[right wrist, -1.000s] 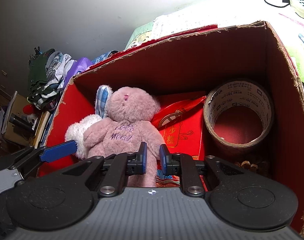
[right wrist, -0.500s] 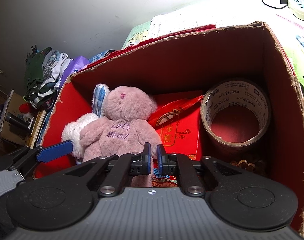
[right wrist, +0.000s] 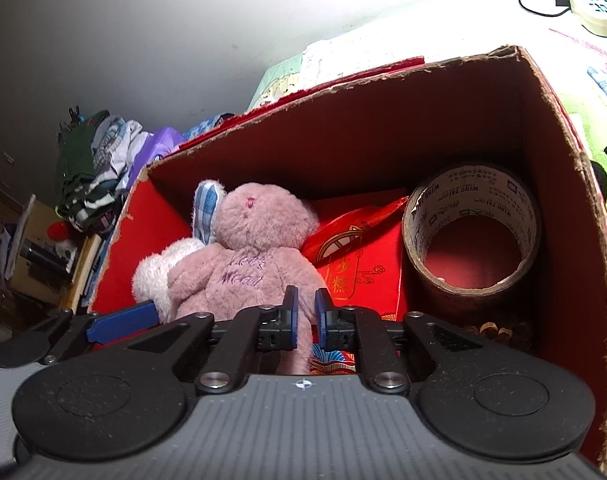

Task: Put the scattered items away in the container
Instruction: 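Lower the teddy bear with both grippers into the box beside the bunny, then open both grippers to release the teddy bear and withdraw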

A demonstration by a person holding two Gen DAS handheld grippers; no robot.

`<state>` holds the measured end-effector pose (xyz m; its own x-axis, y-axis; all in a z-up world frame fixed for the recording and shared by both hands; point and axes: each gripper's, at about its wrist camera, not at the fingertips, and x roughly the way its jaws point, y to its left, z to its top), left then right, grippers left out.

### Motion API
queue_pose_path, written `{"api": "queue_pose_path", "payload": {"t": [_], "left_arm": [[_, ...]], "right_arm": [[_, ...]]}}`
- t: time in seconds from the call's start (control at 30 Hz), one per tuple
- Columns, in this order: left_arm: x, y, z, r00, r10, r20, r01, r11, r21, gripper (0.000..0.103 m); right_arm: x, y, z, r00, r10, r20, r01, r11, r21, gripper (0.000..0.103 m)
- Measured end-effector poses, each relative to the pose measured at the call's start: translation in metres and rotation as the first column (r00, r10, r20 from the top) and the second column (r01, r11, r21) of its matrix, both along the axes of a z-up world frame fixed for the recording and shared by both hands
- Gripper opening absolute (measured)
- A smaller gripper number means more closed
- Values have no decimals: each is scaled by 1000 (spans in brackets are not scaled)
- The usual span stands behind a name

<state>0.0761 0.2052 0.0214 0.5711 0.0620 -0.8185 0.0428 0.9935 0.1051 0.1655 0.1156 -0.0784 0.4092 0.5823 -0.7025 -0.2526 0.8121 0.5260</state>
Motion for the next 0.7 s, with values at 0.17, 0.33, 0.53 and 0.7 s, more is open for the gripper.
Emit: {"api": "queue_pose_path", "payload": {"t": [0.17, 0.33, 0.53, 0.7], "left_arm": [[-3, 1, 6, 1000, 14, 4, -14, 1000, -13, 97], [-7, 0, 15, 1000, 19, 22, -19, 999, -31, 100], [-12, -1, 24, 999, 31, 39, -30, 999, -25, 100], [-18, -1, 31, 998, 48, 49, -47, 999, -20, 100]], "right_arm": [[-2, -5, 11, 999, -15, 35, 14, 999, 30, 16], [-7, -9, 18, 996, -41, 78, 39, 999, 17, 22], [-17, -18, 20, 993, -72, 96, 70, 997, 20, 23], [-27, -29, 28, 988, -99, 119, 94, 995, 43, 23]]}}
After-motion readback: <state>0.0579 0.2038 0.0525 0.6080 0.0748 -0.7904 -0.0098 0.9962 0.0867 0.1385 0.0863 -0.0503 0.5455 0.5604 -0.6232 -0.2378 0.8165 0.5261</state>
